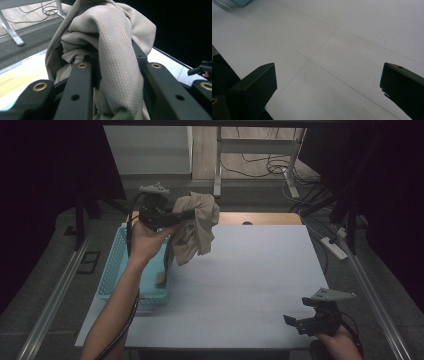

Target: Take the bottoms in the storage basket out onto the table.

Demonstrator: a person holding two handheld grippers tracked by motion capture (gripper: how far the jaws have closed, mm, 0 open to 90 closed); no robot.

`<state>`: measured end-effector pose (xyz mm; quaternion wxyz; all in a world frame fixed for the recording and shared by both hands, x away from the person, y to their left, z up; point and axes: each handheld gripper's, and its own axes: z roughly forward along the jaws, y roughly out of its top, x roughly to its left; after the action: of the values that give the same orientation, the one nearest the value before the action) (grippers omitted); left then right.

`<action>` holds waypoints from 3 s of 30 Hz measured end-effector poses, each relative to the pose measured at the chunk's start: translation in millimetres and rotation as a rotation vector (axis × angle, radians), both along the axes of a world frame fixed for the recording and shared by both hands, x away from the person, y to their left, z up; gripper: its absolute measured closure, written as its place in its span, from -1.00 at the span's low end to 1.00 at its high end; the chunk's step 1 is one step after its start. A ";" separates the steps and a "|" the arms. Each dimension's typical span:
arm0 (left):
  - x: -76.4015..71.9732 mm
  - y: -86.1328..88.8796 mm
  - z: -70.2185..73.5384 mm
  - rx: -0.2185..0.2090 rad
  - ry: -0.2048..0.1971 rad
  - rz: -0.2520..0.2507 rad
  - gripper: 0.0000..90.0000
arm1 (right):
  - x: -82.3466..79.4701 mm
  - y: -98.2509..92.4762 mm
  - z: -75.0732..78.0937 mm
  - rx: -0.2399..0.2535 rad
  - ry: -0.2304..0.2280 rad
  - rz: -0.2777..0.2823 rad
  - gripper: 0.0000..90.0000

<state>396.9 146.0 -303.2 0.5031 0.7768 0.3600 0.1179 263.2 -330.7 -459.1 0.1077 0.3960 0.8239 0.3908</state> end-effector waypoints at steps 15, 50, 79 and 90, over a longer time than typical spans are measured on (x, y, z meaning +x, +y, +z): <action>13.5 -40.5 12.1 -0.027 0.000 -0.084 0.56 | 0.0 -0.3 0.0 0.003 0.001 0.002 -0.98; 12.2 -128.0 18.3 -0.018 -0.017 -0.260 0.56 | -0.3 -0.8 -0.1 0.006 -0.005 0.011 -0.98; 17.0 -101.6 -18.9 0.078 0.015 -0.160 0.55 | -0.2 -0.8 0.0 0.006 0.001 0.011 -0.98; 19.5 -92.5 -38.0 0.098 0.049 -0.134 0.55 | 0.2 -0.8 -0.2 0.006 0.005 0.010 -0.98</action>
<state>416.4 53.6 -341.2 0.4623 0.8254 0.3134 0.0824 263.4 -331.4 -459.3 0.1027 0.3931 0.8249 0.3929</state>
